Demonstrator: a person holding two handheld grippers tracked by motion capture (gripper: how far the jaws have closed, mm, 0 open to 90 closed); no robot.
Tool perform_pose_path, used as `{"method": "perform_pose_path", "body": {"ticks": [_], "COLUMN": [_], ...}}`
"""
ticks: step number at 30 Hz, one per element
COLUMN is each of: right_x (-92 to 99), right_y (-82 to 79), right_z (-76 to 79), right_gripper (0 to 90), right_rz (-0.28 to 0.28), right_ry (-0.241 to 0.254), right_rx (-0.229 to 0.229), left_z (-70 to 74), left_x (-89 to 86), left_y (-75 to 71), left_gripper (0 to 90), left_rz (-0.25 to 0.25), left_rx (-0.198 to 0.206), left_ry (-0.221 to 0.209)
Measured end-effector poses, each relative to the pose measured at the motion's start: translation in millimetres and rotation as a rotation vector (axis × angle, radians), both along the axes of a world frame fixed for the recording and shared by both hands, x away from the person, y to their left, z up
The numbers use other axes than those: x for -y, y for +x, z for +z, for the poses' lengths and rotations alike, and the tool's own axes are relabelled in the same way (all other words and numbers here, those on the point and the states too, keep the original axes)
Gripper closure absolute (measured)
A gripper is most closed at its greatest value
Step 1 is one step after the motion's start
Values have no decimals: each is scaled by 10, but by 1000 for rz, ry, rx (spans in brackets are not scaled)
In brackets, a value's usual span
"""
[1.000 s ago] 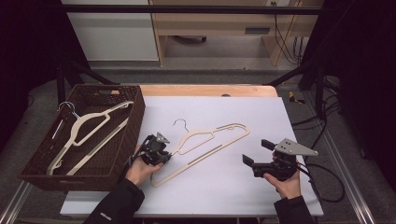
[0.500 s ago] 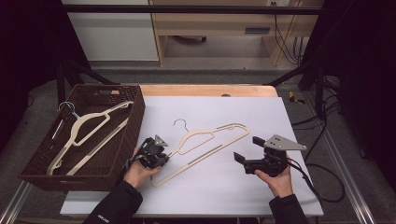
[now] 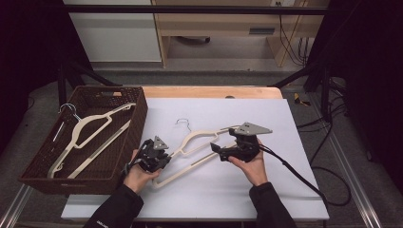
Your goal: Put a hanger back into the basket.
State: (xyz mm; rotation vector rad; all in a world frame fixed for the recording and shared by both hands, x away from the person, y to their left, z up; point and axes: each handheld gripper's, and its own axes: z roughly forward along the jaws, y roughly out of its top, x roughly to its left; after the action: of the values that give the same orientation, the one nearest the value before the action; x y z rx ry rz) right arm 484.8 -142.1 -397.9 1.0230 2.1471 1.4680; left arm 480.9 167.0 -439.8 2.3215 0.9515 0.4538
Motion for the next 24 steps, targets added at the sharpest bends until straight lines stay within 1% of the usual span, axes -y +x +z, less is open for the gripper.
{"method": "perform_pose_path", "body": {"ticks": [1, 2, 3, 4, 5, 6, 7, 8, 9, 12, 13, 14, 15, 16, 17, 18, 19, 20, 21, 22, 23, 24], "right_x": [-121, -121, -252, -252, -382, -382, -499, -499, -548, -673, -736, -736, -786, -786, -830, -830, -851, -874, -885, -897, -928, -928], "right_y": [110, 110, 225, 225, 343, 343, 452, 452, 500, 641, 725, 725, 799, 799, 862, 862, 888, 920, 940, 964, 1003, 1003], "right_z": [-16, -16, -35, -35, -64, -64, -93, -93, -107, -151, -182, -182, -217, -217, -251, -251, -264, -281, -293, -309, -340, -340], "right_gripper": [116, 116, 125, 125, 135, 135, 146, 146, 153, 181, 197, 197, 214, 214, 236, 236, 246, 257, 272, 287, 310, 310], "right_rz": [5, 5, 4, 4, 4, 4, -2, -2, -1, -12, -20, -20, -34, -34, -38, -38, -44, -47, -46, -50, -62, -62], "right_ry": [0, 0, -7, -7, -20, -20, -32, -32, -39, -58, -71, -71, -84, -84, -95, -95, -103, -111, -111, -109, -121, -121], "right_rx": [-8, -8, -24, -24, -37, -37, -54, -54, -64, -82, -97, -97, -119, -119, -125, -125, -130, -135, -135, -138, -154, -154], "left_z": [22, 43, 71, 71, 100, 100, 129, 129, 133, 167, 177, 177, 182, 191, 187, 187, 201, 202, 218, 223, 235, 235], "left_x": [2, 8, 26, 26, 36, 36, 35, 35, 37, 45, 49, 49, 50, 48, 63, 63, 59, 61, 57, 60, 69, 69], "left_y": [-14, -27, -54, -54, -75, -75, -87, -87, -91, -107, -112, -112, -113, -114, -126, -126, -127, -128, -130, -134, -145, -145], "left_gripper": [791, 791, 791, 791, 791, 791, 791, 791, 791, 791, 791, 791, 791, 791, 791, 791, 791, 791, 791, 791, 791, 791], "left_rz": [-2, -3, -4, -4, -6, -6, -10, -10, -9, -10, -9, -9, -12, -14, -15, -15, -12, -11, -15, -13, -10, -10], "left_rx": [7, 15, 37, 37, 48, 48, 50, 50, 56, 65, 71, 71, 71, 69, 60, 60, 70, 76, 77, 86, 89, 89], "left_ry": [-4, 3, 12, 12, 17, 17, 21, 21, 11, 16, 20, 20, 21, 31, 5, 5, 16, 14, 23, 19, 15, 15]}}
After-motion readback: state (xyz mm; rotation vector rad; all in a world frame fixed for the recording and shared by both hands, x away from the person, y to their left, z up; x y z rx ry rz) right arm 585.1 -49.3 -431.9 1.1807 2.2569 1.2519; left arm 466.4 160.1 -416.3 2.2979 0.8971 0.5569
